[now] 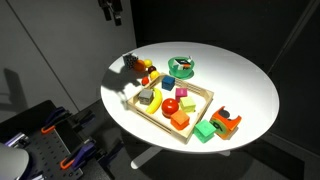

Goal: Put the strawberry in the box

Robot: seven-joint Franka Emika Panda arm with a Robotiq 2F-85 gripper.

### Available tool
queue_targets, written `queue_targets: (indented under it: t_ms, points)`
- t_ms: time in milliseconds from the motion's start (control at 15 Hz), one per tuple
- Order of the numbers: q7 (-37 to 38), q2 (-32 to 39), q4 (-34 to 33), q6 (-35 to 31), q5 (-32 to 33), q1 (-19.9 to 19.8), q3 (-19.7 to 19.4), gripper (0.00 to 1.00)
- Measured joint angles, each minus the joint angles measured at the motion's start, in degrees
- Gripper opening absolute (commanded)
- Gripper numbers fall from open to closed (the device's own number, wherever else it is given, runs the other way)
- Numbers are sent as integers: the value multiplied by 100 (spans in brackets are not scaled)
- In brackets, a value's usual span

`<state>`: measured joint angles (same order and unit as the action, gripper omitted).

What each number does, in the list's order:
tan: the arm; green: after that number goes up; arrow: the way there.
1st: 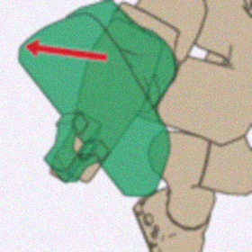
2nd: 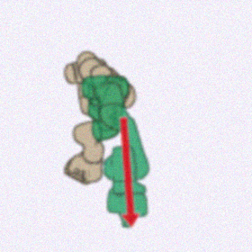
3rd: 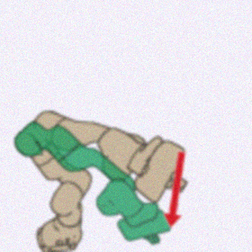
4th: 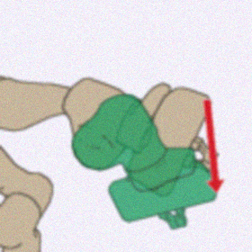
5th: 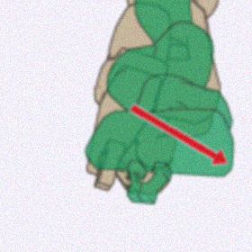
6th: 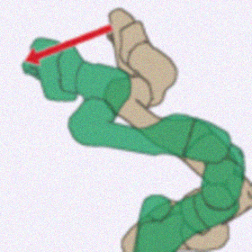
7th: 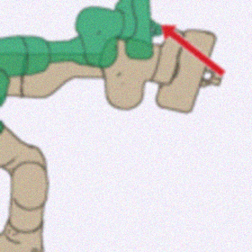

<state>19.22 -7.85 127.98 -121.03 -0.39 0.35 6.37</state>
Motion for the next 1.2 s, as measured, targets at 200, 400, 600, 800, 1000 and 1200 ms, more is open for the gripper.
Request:
queue_targets:
  t_ms: [200, 400, 600, 800, 1000, 1200]
  points:
    - [-141, 280, -15, -564, 0, 43, -3, 100]
    - [-412, 558, -36, -977, 0, 53, -27, 100]
    - [-784, 828, -92, -1061, 17, 53, -106, 100]
    - [-998, 1075, -212, -1061, 246, 53, -209, 100]
    - [-1035, 1229, -358, -1061, 390, 53, -276, 100]
    - [-1037, 1246, -388, -1061, 405, 54, -279, 100]
